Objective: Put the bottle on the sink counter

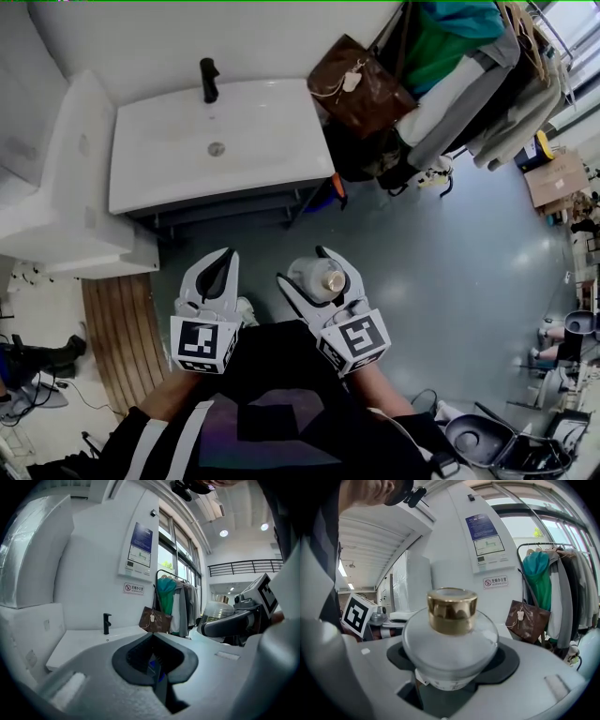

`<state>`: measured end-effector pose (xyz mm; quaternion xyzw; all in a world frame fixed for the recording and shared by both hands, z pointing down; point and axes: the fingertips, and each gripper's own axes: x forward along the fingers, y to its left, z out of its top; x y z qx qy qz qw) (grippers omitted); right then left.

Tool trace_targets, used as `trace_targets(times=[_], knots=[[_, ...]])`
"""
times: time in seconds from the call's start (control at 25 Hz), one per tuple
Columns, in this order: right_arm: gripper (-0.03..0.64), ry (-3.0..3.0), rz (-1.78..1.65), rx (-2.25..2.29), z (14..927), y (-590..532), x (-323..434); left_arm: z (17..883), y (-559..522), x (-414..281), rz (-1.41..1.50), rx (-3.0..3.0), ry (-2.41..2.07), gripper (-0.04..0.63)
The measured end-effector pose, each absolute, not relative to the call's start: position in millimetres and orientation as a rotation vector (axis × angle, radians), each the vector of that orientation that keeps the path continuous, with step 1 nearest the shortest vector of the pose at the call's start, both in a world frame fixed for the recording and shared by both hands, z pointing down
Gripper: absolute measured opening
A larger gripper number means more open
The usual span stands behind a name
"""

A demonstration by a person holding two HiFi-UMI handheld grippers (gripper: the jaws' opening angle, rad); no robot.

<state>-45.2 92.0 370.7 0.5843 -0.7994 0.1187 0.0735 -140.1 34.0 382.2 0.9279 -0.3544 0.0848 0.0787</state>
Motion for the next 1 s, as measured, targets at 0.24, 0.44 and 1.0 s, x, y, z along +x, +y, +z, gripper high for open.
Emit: trace_targets(times=[0.24,0.44,1.0], knots=[[0.341,-2.403,0.340,1.733,371.3,69.0,-61.7,375.8,11.2,-161.1,0.210,2.778,-1.107,0.003],[0.341,-2.427,0.337,1.681,373.2,50.8,-70.8,374.2,-7.5,-173.2,0.191,2.751,-1.169,0.003],[0.341,-2.487,0.391,1.569,395.7,-45.5,-49.6,388.0,-90.8,-159.2,0.264,2.670,-1.301,0.002]])
